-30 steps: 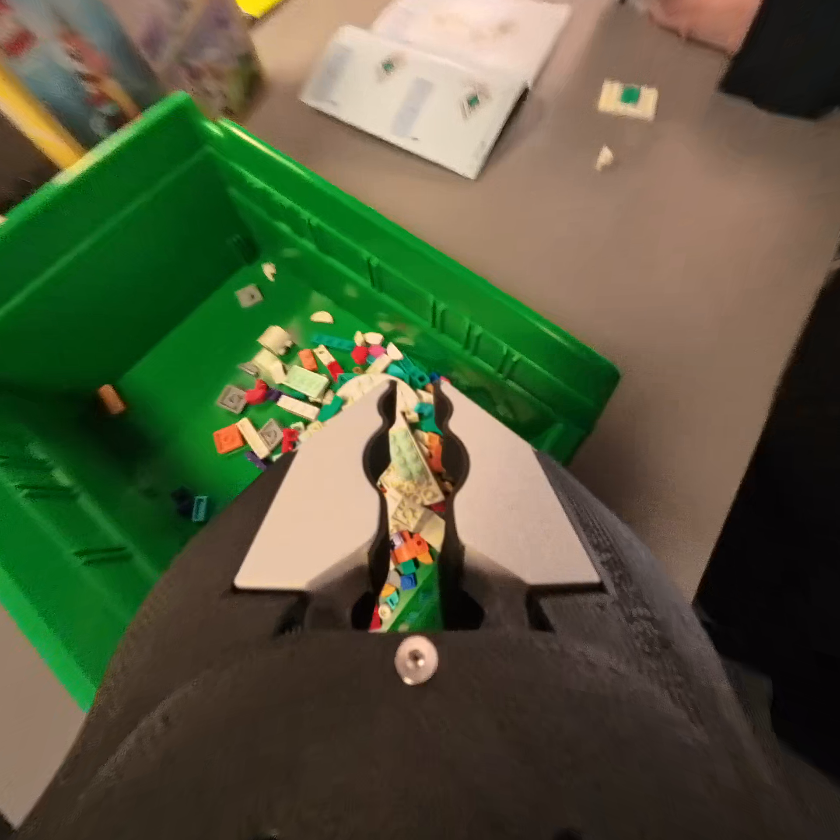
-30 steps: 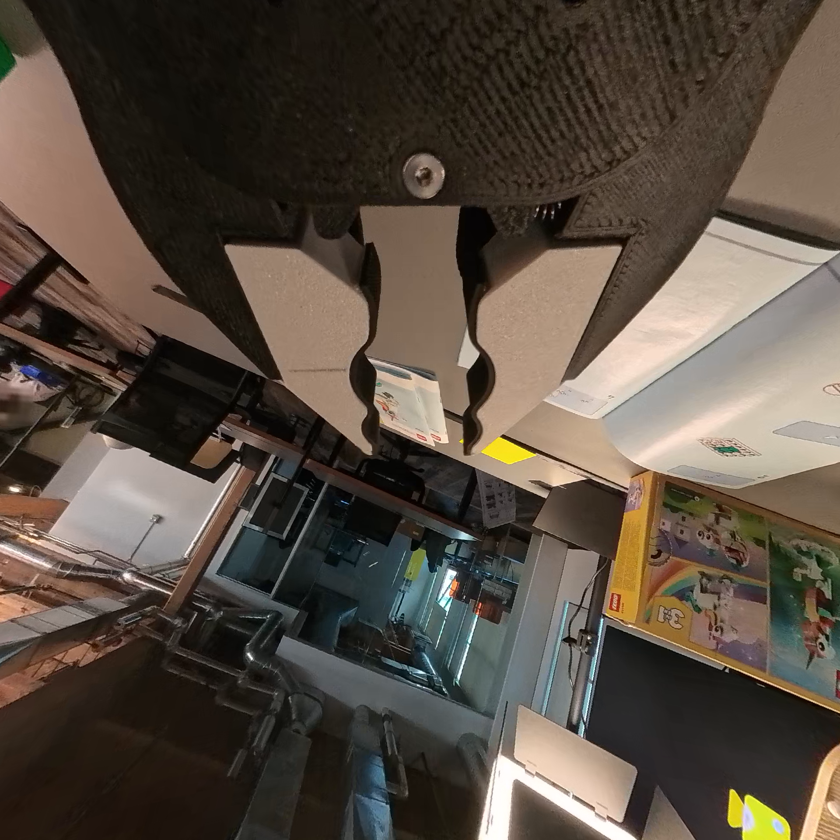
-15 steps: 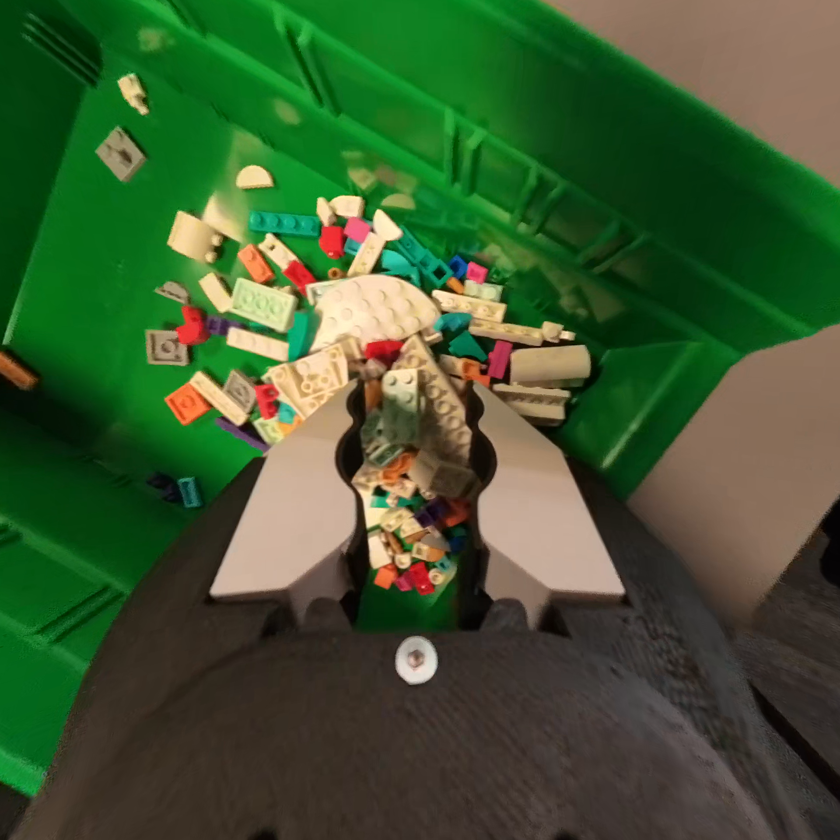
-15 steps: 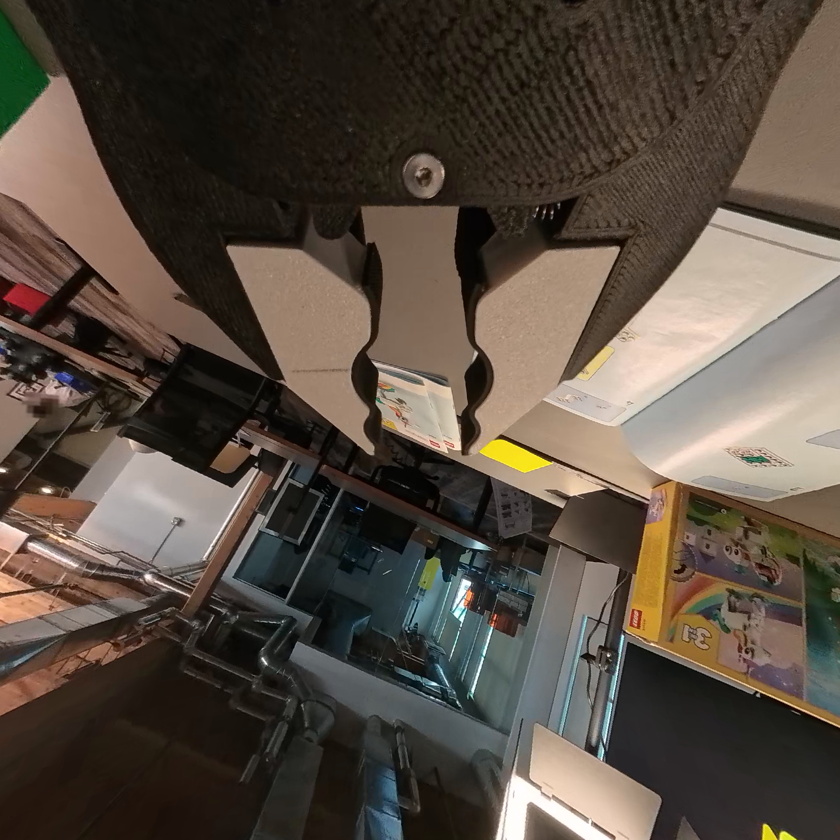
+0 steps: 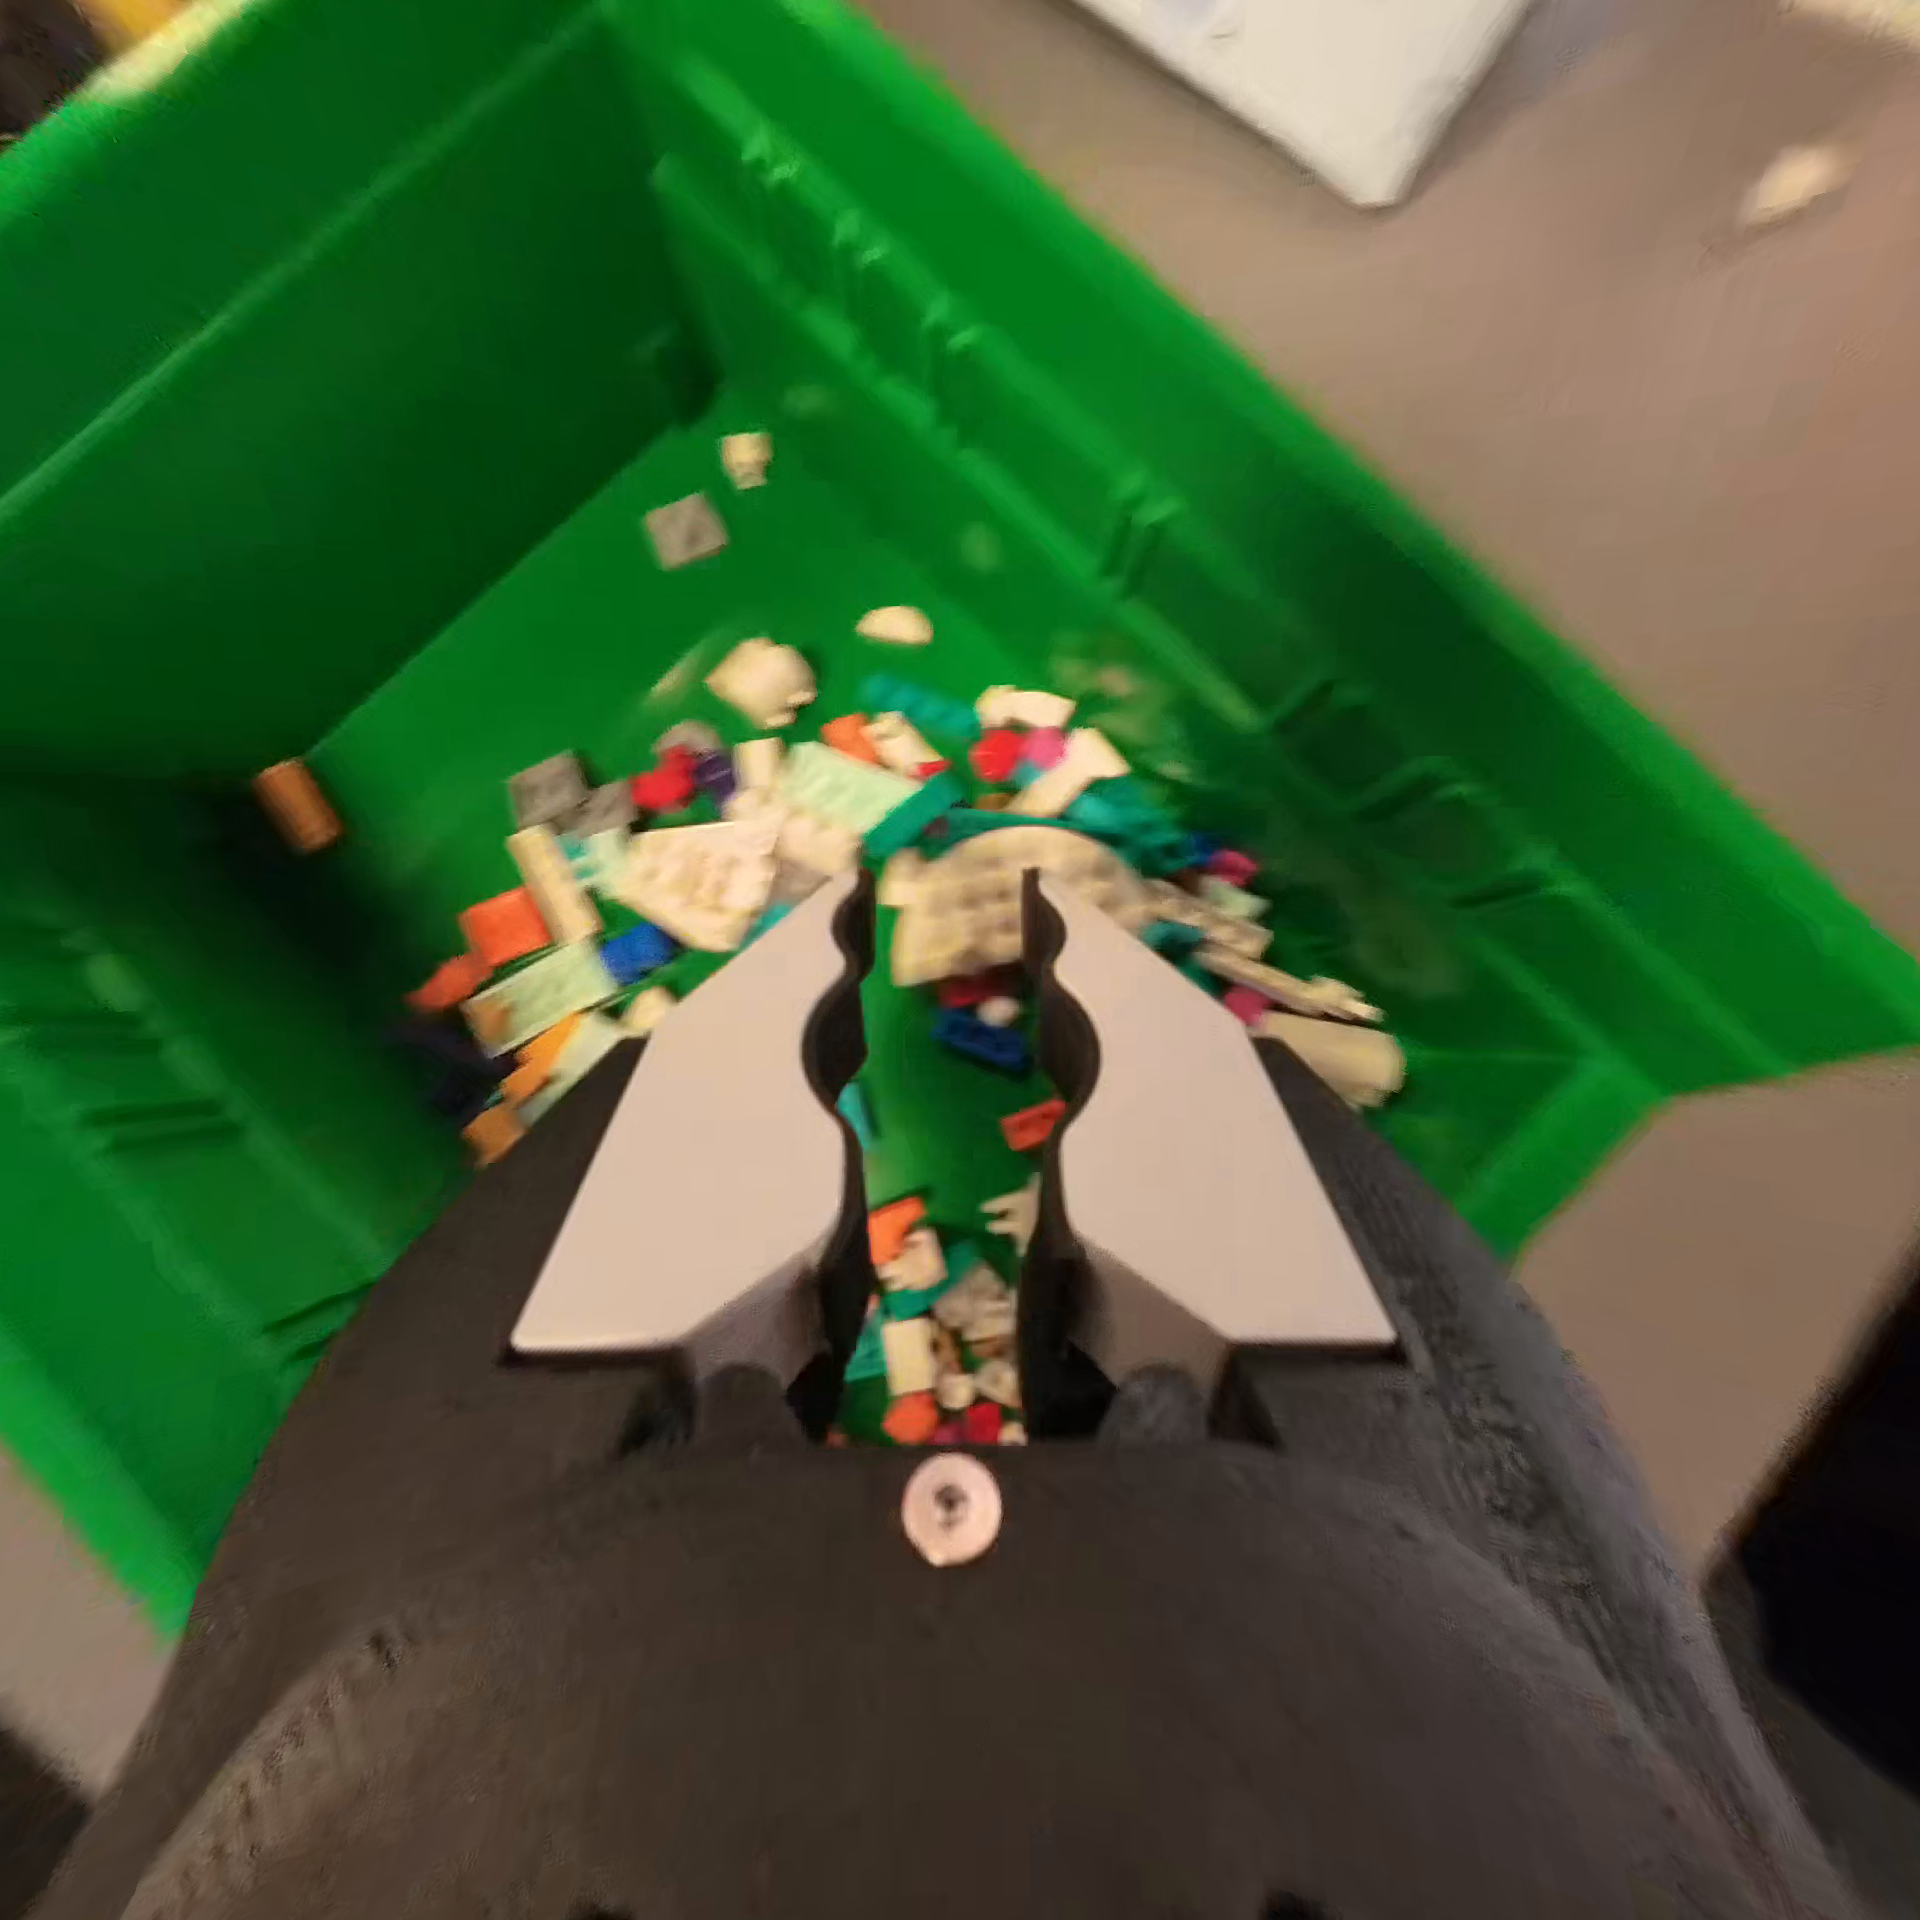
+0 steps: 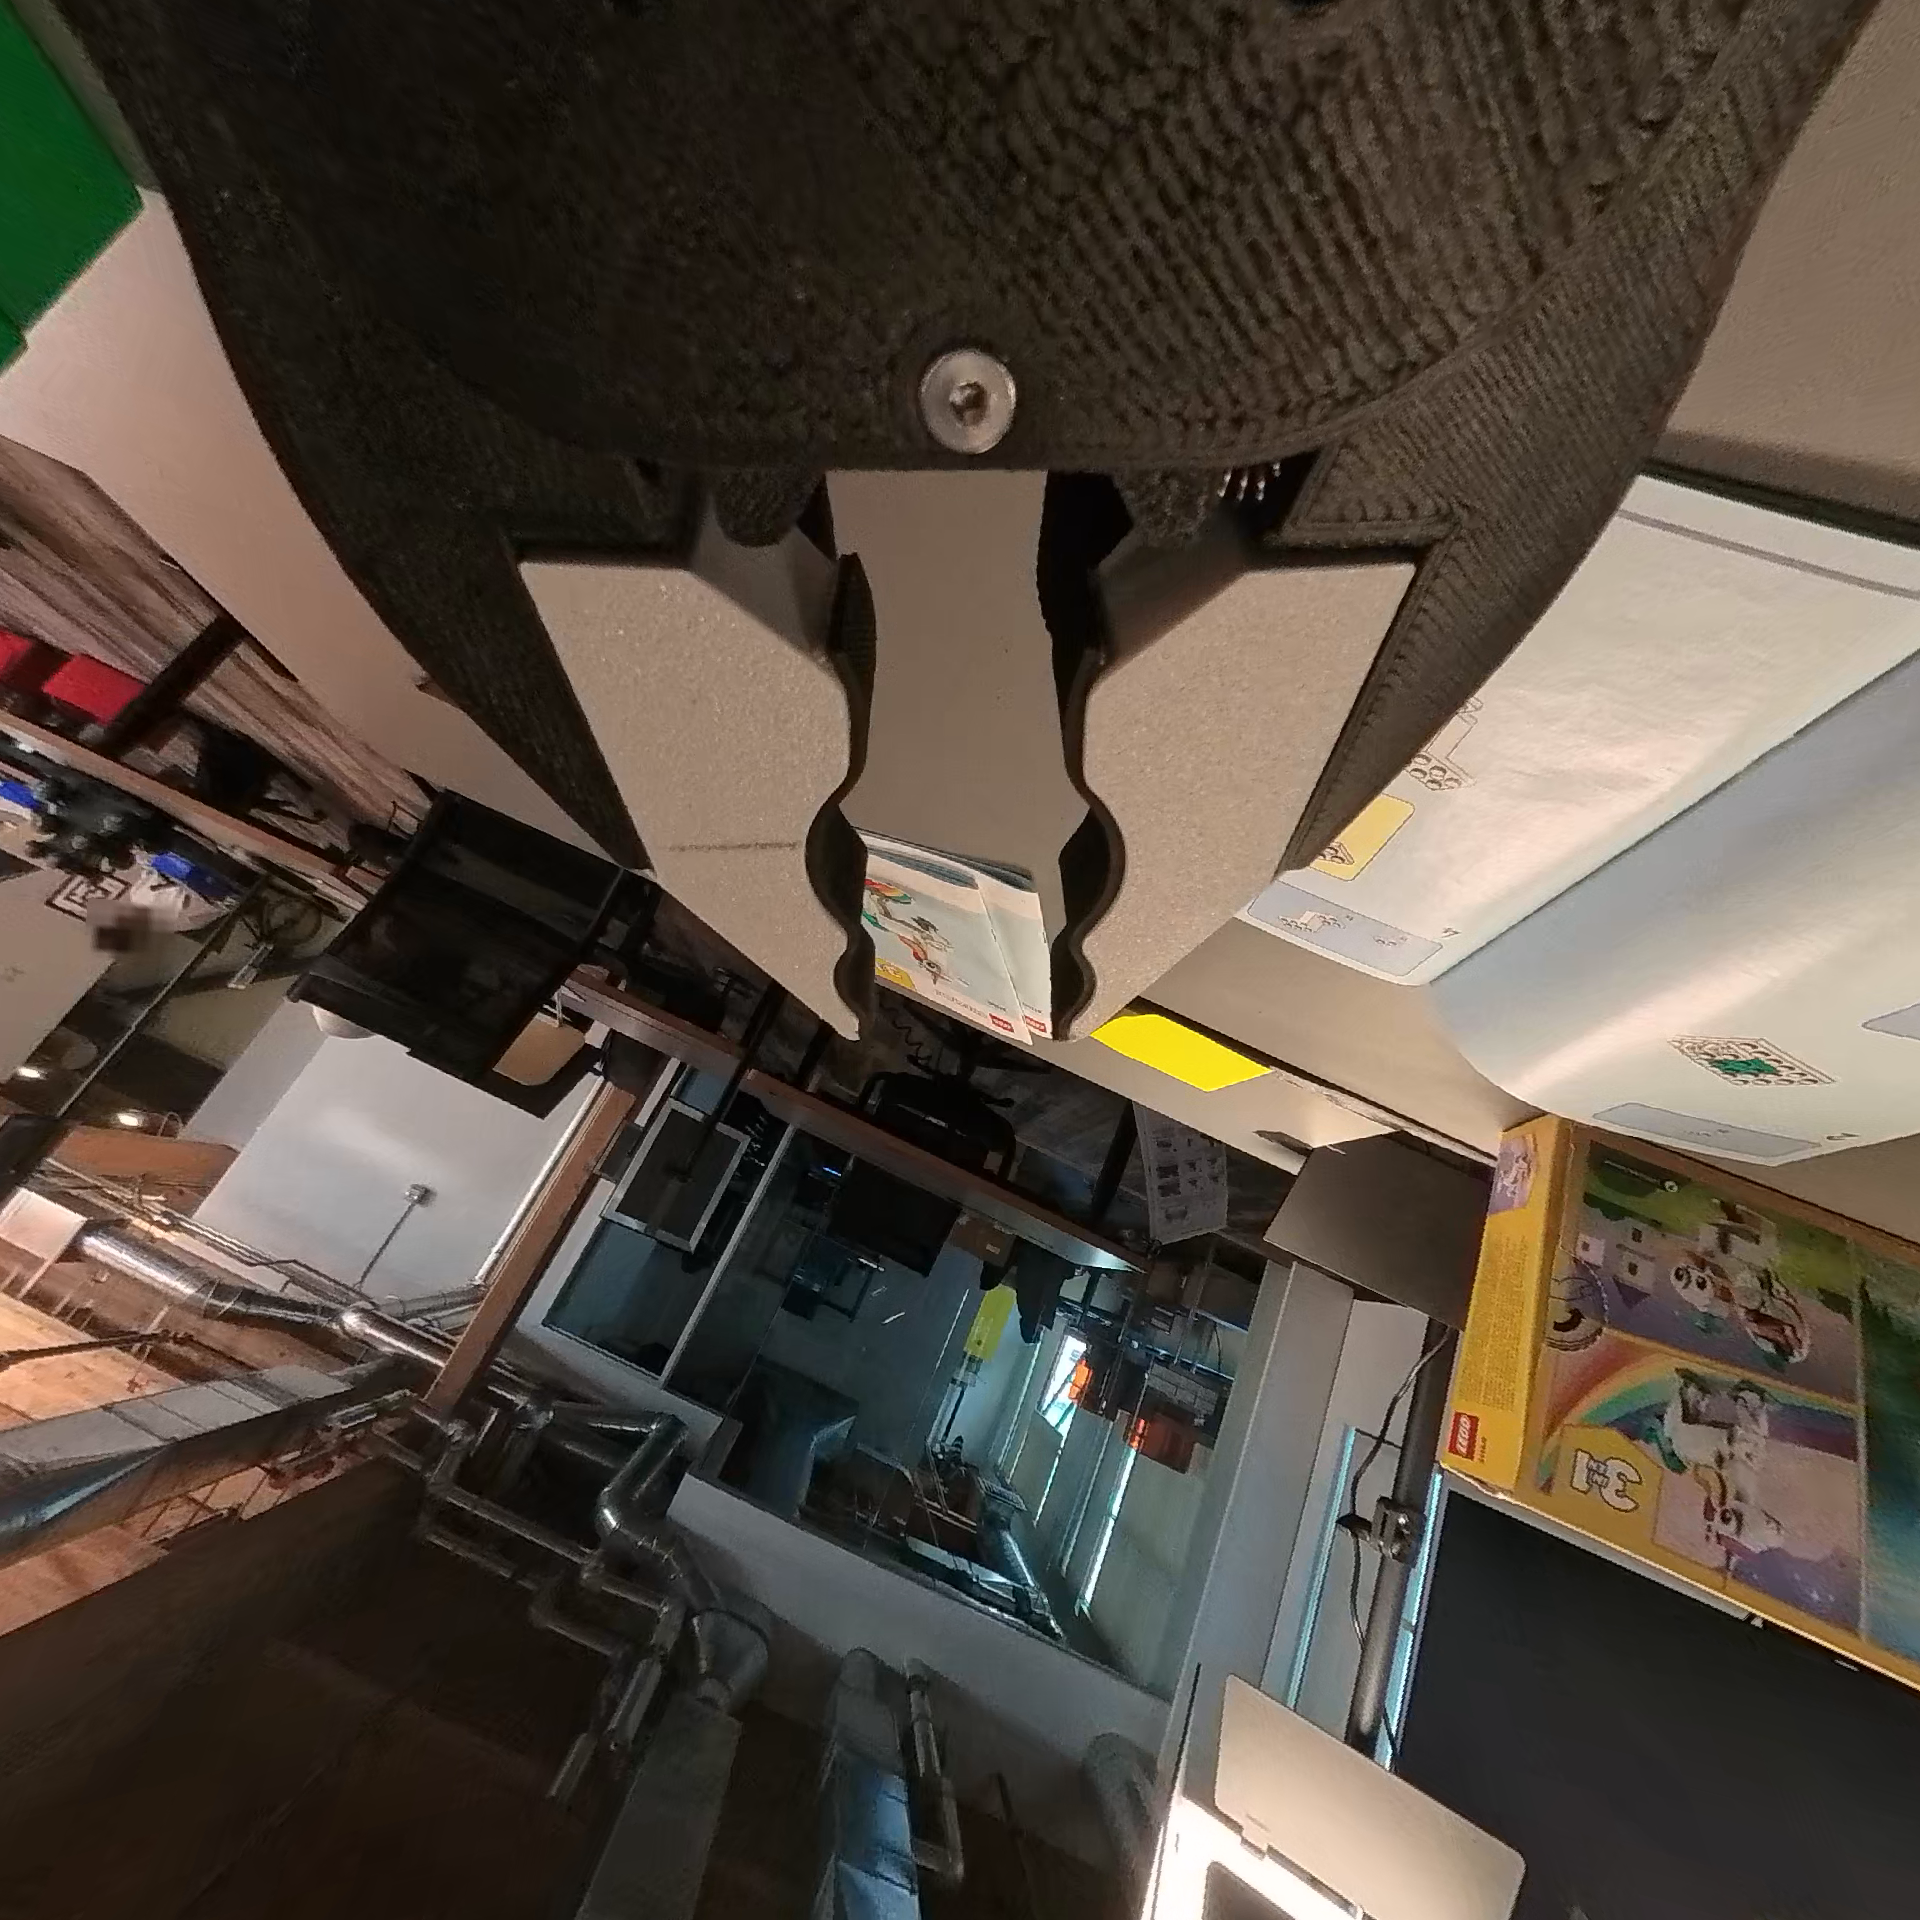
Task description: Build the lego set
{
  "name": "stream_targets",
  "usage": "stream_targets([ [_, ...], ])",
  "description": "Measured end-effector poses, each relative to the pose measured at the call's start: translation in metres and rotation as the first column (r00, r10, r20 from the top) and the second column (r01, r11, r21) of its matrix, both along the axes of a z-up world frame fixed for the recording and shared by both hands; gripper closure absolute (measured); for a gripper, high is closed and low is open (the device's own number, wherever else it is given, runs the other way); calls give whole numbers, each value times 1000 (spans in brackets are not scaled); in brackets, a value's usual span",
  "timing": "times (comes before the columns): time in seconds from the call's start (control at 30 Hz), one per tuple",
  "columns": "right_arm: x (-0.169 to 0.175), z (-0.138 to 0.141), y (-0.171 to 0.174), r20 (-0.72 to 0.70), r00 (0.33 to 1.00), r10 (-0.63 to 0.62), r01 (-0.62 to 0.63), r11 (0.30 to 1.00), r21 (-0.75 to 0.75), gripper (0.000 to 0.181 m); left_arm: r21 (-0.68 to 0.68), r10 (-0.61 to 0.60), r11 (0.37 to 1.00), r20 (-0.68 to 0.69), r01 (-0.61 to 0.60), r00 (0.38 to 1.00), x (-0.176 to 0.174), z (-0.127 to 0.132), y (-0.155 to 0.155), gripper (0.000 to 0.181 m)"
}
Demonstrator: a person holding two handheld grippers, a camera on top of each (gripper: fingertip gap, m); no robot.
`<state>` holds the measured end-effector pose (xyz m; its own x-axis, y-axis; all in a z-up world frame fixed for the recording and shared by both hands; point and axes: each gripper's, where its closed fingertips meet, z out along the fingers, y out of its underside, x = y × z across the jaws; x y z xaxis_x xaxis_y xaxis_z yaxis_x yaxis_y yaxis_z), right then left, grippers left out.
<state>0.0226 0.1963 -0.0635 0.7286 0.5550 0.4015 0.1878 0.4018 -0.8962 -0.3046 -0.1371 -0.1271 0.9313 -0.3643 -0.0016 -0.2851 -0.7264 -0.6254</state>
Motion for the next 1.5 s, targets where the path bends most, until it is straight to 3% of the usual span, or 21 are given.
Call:
stream_targets([
  [0.1, 0, 0, 0, 1, 1000, 1, -1, 1000, 0, 149, -87, -228, 968, 88, 236, 970, 41, -8, -24, 154],
  [0.17, 0, 0, 0, 4, 1000, 1, -1, 1000, 0, 149, -103, -335, 936, 33, 337, 941, 54, -18, -32, 152],
  [0.23, 0, 0, 0, 4, 1000, -1, 1, 1000, 1, 149, -115, -373, 924, -52, 365, 926, 54, -28, -33, 149],
  [0.5, 1, 0, 1, -1, 1000, -9, 9, 1000, 0, 150, -161, -359, 924, -57, 346, 932, 47, -39, -29, 140],
  [0.97, 1, -1, 1, 6, 1000, -15, 15, 1000, 2, 151, -134, -347, 932, -54, 337, 936, 43, -39, -14, 143],
  [1.13, 2, 0, 1, 2, 1000, -15, 15, 1000, 1, 151, 18, -392, 920, 81, 392, 917, 66, -11, -16, 144],
  [1.5, 2, 1, 0, -11, 1000, -2, 2, 1000, -2, 152, 35, -251, 967, -53, 253, 967, 31, 7, -31, 145],
])
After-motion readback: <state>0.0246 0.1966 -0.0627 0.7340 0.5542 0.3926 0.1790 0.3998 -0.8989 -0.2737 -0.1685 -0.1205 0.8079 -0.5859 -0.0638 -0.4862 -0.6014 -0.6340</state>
